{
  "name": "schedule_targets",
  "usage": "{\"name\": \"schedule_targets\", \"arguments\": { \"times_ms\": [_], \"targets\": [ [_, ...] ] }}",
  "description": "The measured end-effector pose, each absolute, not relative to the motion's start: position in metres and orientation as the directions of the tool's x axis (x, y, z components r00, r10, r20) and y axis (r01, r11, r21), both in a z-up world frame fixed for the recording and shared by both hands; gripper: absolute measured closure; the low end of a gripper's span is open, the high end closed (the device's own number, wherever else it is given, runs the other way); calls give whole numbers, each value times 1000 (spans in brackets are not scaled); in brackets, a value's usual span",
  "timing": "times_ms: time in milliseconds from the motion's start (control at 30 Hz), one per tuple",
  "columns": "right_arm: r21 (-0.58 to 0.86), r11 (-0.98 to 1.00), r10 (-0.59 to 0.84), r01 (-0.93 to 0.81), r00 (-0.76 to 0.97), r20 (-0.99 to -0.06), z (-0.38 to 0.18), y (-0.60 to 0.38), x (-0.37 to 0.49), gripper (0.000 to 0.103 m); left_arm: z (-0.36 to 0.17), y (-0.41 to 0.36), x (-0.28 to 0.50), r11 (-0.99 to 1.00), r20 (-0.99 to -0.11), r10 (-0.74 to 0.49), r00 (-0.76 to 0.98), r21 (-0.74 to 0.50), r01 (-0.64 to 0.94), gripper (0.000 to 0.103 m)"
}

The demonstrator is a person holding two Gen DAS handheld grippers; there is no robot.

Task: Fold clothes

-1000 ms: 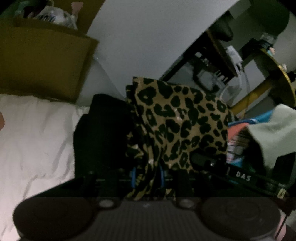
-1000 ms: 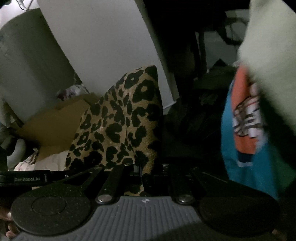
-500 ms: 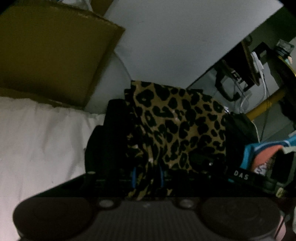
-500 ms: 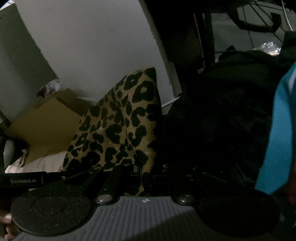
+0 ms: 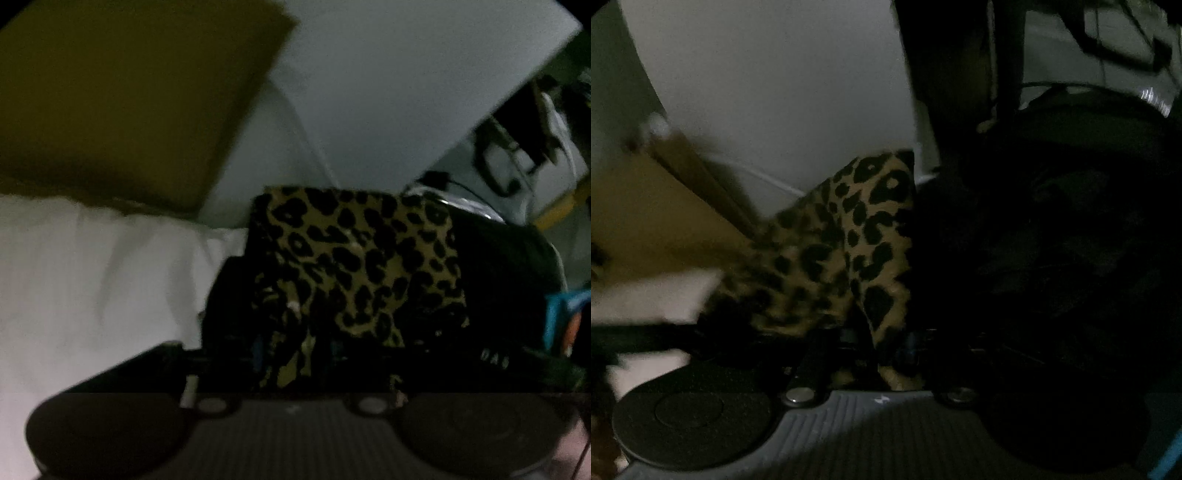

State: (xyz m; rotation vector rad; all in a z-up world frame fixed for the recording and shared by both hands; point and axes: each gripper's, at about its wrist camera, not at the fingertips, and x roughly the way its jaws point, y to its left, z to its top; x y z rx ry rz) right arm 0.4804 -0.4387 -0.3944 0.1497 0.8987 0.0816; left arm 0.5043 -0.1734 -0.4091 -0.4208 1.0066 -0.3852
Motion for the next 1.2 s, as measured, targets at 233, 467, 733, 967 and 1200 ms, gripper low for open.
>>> {"name": "schedule_targets", "arguments": {
  "times_ms": [233, 467, 733, 967, 1200],
  "targets": [
    [171, 985, 113, 21, 675, -729, -377, -460, 466, 55, -387, -166, 498, 925, -757, -381, 531, -318, 210, 46],
    [188, 981, 168, -49, 693, -701, -358, -461, 462, 55, -356, -163, 498, 942, -724, -336, 603, -256, 218, 57],
    [201, 976, 202, -82, 680, -704, -365, -446, 461, 55, -333, -184, 499, 899, -639, -437, 633, -307, 311, 60],
    [245, 964, 249, -102, 670, -699, -382, -434, 463, 56, -363, -204, 502, 916, -714, -399, 576, -280, 287, 72],
    [187, 982, 159, -24, 633, -758, -401, -440, 473, 61, -382, -201, 508, 956, -794, -291, 534, -219, 195, 68]
  ]
}}
